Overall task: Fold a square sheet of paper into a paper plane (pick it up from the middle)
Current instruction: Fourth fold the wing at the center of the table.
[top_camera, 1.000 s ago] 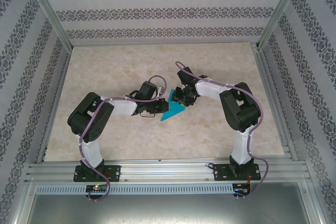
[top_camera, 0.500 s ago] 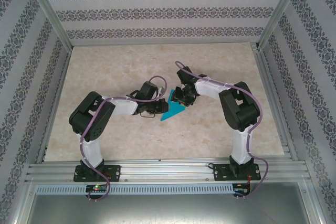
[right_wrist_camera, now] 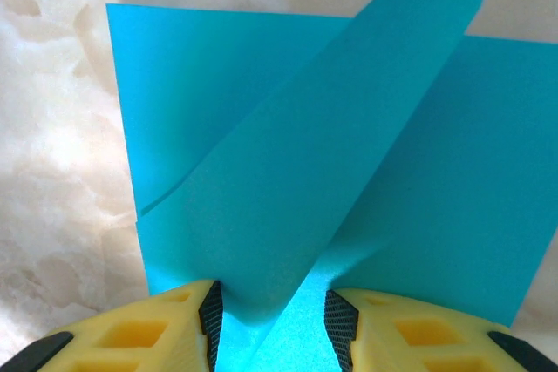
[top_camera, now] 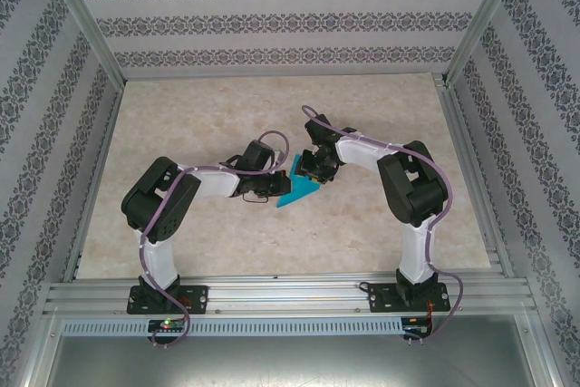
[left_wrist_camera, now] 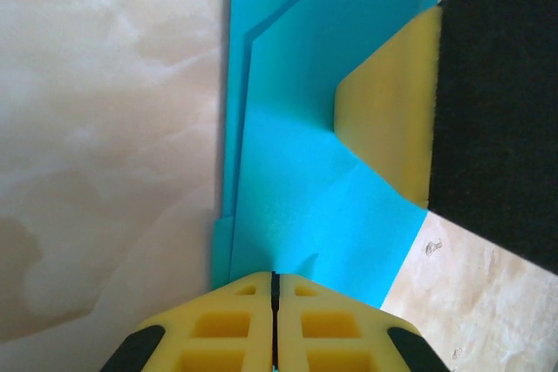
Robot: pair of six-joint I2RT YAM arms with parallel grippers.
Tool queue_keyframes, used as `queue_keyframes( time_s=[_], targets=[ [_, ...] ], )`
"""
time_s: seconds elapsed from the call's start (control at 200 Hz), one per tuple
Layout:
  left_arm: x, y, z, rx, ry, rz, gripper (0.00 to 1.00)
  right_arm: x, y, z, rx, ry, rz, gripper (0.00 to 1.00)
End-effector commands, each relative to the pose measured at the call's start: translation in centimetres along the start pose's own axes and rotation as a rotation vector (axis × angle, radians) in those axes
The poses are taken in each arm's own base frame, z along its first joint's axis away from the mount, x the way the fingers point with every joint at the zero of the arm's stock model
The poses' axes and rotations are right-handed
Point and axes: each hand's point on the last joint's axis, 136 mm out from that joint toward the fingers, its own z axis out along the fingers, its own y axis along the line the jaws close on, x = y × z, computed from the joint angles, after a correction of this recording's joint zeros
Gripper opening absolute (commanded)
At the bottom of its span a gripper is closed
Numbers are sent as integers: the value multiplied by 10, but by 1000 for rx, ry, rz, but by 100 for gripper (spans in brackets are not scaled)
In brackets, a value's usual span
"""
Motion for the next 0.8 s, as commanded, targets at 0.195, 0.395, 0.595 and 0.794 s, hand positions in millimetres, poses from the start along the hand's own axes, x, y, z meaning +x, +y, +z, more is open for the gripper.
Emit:
queue_keyframes(
  time_s=[0.195,0.395,0.595,0.794],
  targets=[
    [34,31,12,-115,145,-16,3,34,-48,38,138,108,31,42],
    [47,45,10,-174,191,-38,0,20,-16,7,7,51,24,43],
    [57,54,7,-212,228,-39,0,-9,21,-55,-183,-95,-14,48],
    [60,58,3,-240,237,-41,0,-1,29,-63,-294,-130,-142,43]
  ],
)
